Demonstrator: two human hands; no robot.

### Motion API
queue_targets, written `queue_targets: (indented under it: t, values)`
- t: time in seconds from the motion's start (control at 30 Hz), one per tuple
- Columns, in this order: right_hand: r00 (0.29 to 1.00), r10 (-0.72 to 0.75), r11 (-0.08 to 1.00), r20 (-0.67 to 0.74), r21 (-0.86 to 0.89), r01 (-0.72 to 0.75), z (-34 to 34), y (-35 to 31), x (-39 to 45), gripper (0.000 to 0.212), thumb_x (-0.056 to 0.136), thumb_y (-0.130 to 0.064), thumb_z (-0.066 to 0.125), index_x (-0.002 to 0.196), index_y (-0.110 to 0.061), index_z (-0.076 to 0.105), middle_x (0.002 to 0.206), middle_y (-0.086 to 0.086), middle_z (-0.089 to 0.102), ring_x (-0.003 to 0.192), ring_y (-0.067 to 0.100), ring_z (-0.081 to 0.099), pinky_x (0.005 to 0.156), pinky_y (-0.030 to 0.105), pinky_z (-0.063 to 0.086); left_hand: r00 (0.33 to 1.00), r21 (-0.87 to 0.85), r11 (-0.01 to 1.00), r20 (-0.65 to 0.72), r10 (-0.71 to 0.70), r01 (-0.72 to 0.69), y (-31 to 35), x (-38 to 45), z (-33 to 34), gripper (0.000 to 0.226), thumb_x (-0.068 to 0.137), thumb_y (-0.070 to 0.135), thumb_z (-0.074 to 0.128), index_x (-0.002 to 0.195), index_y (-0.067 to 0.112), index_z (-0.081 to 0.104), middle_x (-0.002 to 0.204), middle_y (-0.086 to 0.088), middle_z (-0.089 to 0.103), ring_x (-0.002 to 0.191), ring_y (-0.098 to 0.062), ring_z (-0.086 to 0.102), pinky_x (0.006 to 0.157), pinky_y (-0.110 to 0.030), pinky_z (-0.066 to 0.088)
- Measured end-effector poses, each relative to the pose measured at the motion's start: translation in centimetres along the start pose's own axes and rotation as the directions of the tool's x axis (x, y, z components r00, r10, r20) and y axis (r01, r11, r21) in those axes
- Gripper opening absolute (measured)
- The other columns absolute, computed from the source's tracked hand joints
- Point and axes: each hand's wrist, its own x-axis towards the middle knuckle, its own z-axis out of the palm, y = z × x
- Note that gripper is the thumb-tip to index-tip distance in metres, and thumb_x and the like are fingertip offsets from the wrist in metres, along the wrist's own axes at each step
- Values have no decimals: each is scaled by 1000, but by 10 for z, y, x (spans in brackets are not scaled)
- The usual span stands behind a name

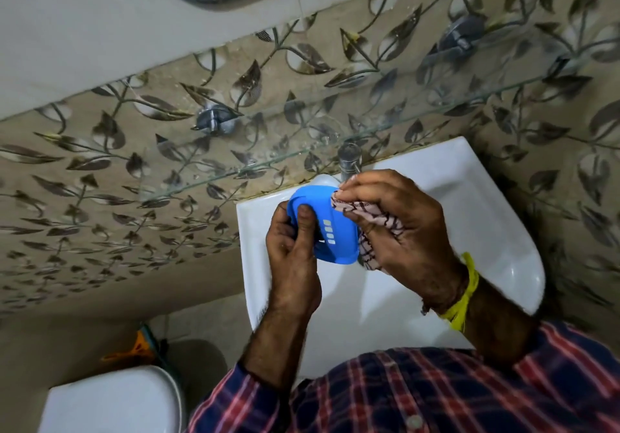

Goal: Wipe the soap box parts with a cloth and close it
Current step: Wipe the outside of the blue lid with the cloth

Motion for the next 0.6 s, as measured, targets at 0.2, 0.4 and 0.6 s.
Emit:
queue_targets:
  t: [0.2, 0.4, 0.6]
  values:
    - [995, 76, 996, -58, 57, -73, 7, -5, 5, 13, 87, -2, 71, 99, 4, 74, 100, 13, 71, 101, 15, 66, 95, 26, 49, 999, -52, 998, 31, -17, 19, 5, 3, 2, 45, 91, 36, 53, 118, 1, 60, 105, -13, 69, 92, -21, 66, 85, -32, 55]
    - [996, 64, 997, -58, 46, -61, 10, -5, 2, 11, 87, 2, 71, 98, 3, 73, 98, 15, 69, 98, 20, 67, 92, 32, 52, 991, -185, 974, 22, -129, 130, 7, 3, 7, 41, 91, 40, 56, 114, 7, 64, 97, -5, 72, 87, -16, 68, 78, -27, 56]
    - [997, 69, 997, -46, -32, -70, 11, -5, 1, 26, 81, -10, 81, 101, 2, 70, 101, 10, 70, 98, 19, 67, 92, 31, 53, 983, -266, 948, -12, -183, 173, 3, 0, 10, 68, 85, 46, 60, 131, -4, 56, 110, -13, 70, 97, -22, 69, 84, -31, 58]
